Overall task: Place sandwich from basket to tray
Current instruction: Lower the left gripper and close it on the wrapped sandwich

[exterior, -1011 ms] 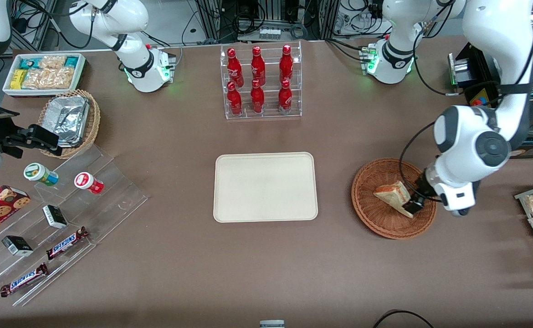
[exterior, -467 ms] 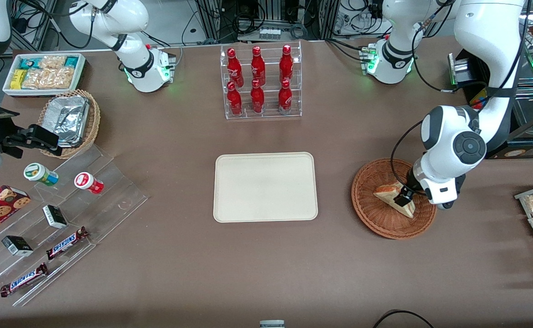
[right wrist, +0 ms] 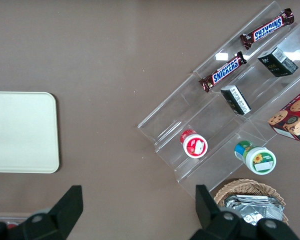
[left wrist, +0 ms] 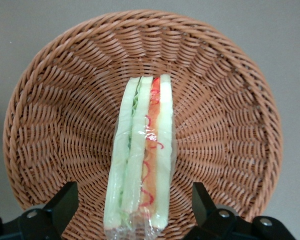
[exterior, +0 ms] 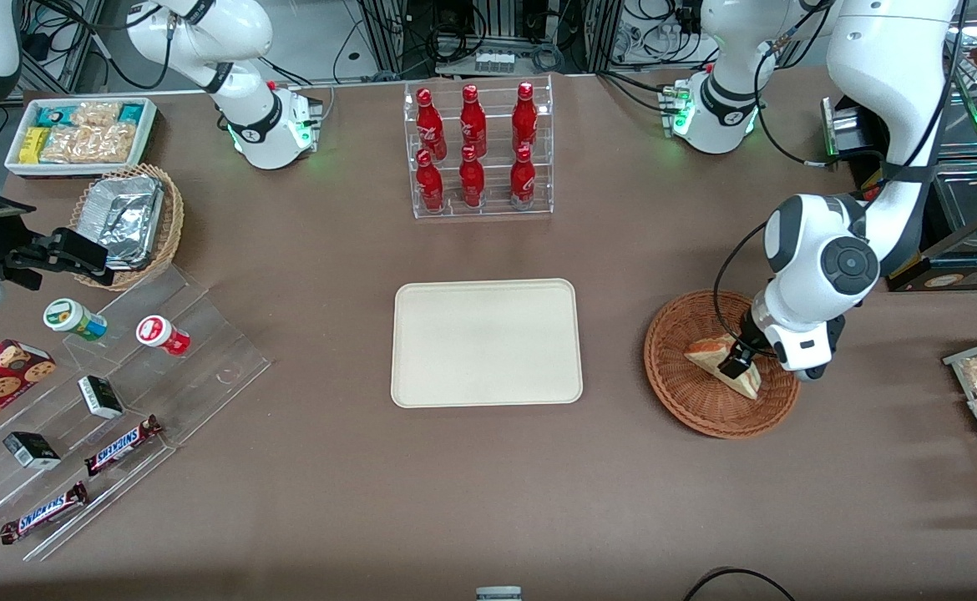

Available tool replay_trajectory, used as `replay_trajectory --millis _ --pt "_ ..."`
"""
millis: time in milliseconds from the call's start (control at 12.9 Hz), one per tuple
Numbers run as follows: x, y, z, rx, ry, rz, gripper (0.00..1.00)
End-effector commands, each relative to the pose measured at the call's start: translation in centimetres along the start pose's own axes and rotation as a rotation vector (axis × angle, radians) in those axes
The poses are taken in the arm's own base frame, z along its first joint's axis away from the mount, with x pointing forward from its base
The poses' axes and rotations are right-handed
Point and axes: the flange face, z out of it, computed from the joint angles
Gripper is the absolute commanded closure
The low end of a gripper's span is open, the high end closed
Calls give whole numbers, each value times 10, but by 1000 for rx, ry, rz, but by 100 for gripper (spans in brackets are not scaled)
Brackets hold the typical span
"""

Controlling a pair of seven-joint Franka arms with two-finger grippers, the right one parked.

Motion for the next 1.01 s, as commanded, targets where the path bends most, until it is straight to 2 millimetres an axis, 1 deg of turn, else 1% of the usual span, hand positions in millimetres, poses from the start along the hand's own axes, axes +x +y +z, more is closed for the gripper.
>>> replay_trajectory --millis 0,78,233,311,544,622,700,778,856,933 --pt "-4 1 4 -11 20 -9 1" --pt "-4 3 3 -21 23 -11 14" --pt "-3 5 4 -24 23 -28 83" --pt "-2 7 1 -29 27 -22 100" --pt "0 12 -14 -37 42 -5 100" --pt "-2 12 -24 -30 46 5 100" --pt "-8 13 -43 -23 64 34 100" --pt "-11 19 -73 -6 71 60 100" --pt "-25 31 -103 25 64 99 100" --pt "-40 49 -133 49 53 127 100"
